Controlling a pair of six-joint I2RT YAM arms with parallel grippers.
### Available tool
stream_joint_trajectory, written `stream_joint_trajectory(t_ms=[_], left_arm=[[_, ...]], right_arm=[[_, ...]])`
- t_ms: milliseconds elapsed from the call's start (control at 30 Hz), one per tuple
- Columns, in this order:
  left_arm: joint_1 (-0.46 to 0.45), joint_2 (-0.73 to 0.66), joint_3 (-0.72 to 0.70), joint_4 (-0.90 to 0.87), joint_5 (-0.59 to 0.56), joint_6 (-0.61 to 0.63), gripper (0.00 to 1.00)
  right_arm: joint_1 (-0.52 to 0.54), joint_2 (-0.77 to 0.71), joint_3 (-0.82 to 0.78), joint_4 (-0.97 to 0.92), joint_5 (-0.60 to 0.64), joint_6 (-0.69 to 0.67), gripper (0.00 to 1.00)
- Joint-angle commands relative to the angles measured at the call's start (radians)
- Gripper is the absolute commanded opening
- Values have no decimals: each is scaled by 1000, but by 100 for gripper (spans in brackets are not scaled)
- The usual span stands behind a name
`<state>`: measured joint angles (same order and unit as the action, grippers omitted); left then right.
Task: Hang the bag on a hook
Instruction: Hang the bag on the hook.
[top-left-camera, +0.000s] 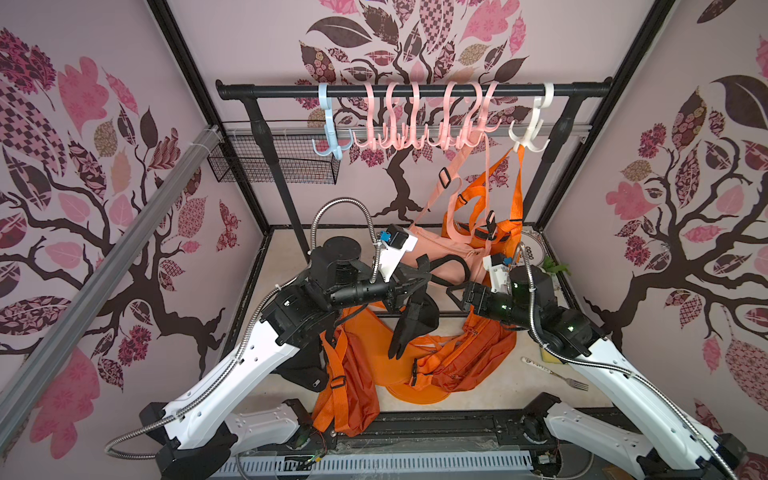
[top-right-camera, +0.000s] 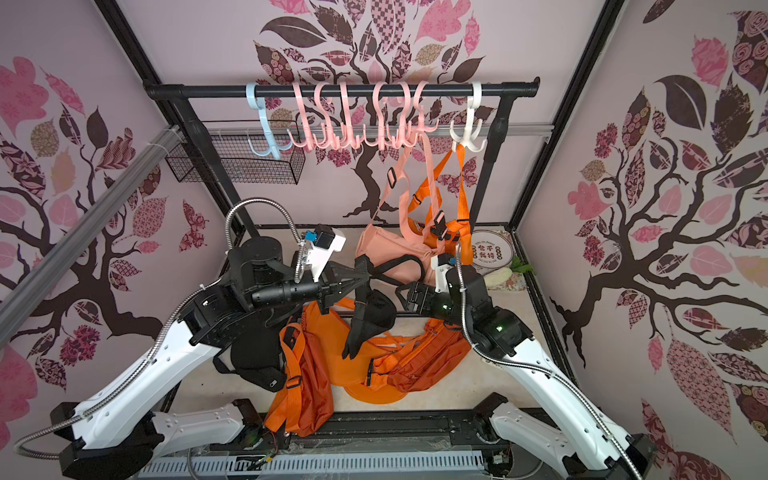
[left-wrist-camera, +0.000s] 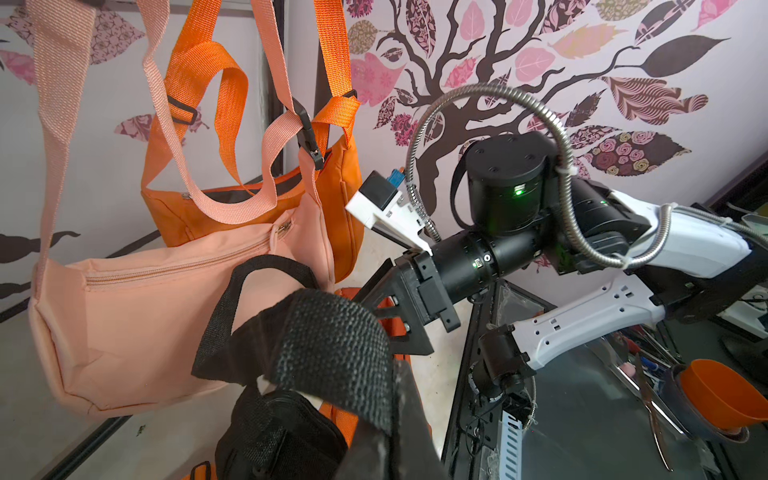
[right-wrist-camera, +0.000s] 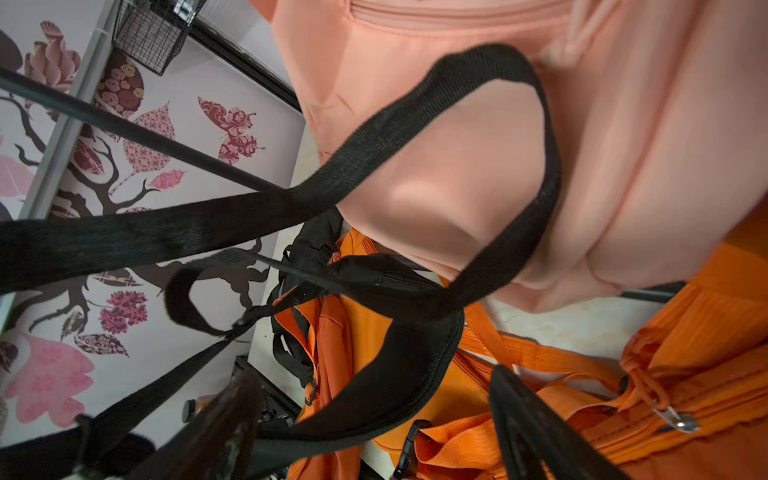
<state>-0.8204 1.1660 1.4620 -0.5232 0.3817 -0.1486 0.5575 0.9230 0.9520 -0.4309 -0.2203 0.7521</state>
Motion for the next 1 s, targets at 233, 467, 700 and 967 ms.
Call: stream_joint_trajectory(t_ms=[233, 467, 700, 967], left_arm=[[3, -13, 50, -27, 84, 25, 0], [3, -25, 47, -50, 116, 40, 0], [2, -46, 23, -63, 132, 62, 0], [3, -92, -41, -77, 168, 86, 0]], right_arm=[[0, -39, -146, 345, 26, 276, 84], [1, 35, -151, 418, 30, 287, 68], [0, 44, -171, 437, 54, 287, 41], [0, 67, -173, 431, 60, 252, 10]])
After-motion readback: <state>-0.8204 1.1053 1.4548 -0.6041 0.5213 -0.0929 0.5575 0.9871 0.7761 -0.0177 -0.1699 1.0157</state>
